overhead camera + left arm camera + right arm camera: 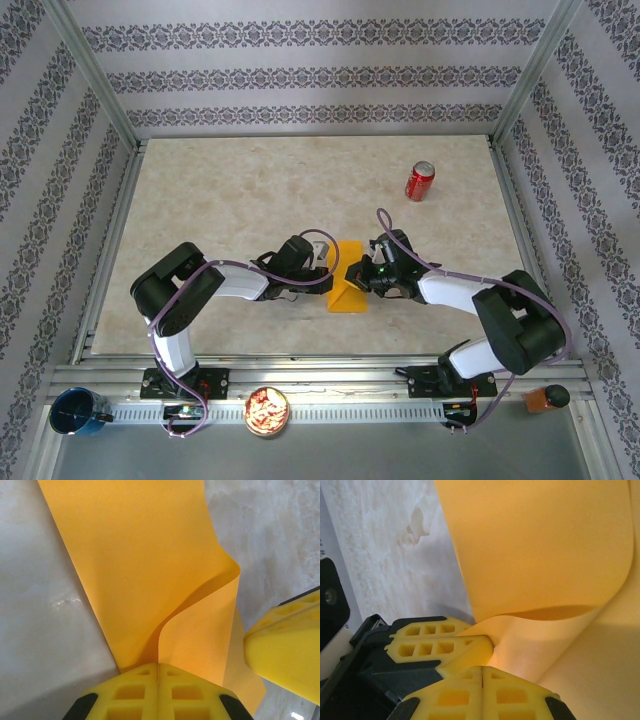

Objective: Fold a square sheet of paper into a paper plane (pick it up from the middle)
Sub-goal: Fold the triangle a second time at the center of the table.

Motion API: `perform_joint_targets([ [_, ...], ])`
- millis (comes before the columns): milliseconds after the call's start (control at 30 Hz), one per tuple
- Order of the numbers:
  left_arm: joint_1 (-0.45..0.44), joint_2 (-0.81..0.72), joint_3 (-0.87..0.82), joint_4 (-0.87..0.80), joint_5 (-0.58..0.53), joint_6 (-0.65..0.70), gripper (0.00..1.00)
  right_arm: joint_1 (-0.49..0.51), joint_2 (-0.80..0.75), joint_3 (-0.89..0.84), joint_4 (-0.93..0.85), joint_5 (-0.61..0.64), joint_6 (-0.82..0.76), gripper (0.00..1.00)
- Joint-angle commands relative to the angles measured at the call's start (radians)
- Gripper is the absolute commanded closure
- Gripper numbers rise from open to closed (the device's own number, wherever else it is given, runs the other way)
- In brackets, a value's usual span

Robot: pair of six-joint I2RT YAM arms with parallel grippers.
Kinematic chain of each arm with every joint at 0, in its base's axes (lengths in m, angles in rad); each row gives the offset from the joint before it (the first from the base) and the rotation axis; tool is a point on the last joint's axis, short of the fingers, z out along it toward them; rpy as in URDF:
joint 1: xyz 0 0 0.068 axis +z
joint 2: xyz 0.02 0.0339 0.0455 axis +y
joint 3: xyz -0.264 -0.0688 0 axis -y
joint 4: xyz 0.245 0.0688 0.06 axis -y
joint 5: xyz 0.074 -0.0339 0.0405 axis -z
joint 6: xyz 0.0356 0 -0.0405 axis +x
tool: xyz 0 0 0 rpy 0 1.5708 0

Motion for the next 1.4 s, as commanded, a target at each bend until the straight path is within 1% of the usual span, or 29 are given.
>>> perform_joint_targets([
  [0, -0.003, 0.002, -0.013, 0.014, -0.007, -0.010, 1.00, -0.001, 0.036, 0.004, 0.057, -0.020, 0.025, 1.00],
  [500, -0.003, 0.005, -0.003, 0.004, -0.002, -0.005, 1.00, -0.008, 0.112, -0.013, 0.109, -0.044, 0.021, 1.00],
  [600, -0.003, 0.005, -0.003, -0.002, -0.005, -0.001, 1.00, -0.017, 0.126, -0.038, 0.119, -0.036, 0.018, 1.00],
  [800, -0.003, 0.004, 0.001, -0.010, -0.007, 0.005, 1.00, -0.027, 0.132, -0.092, 0.150, -0.028, 0.026, 0.99],
  [900, -0.003, 0.006, 0.002, -0.010, -0.004, 0.005, 1.00, -0.031, 0.138, -0.092, 0.157, -0.043, 0.031, 0.99],
  [967, -0.003, 0.005, 0.001, -0.012, -0.004, 0.005, 1.00, -0.033, 0.114, -0.084, 0.164, -0.050, 0.045, 0.98],
  [1100, -0.003, 0.002, 0.003, -0.018, -0.005, 0.007, 1.00, -0.049, 0.046, -0.027, 0.087, -0.056, 0.014, 0.97],
  [1167, -0.003, 0.002, 0.004, -0.020, -0.005, 0.007, 1.00, -0.071, 0.037, -0.004, 0.048, -0.055, -0.011, 0.97],
  [1267, -0.003, 0.002, 0.006, -0.022, -0.001, 0.009, 1.00, -0.100, 0.067, 0.010, 0.048, -0.073, -0.030, 0.98],
  [1367, -0.003, 0.005, 0.011, -0.028, 0.002, 0.012, 1.00, -0.103, 0.114, 0.017, 0.050, -0.079, -0.044, 0.98],
])
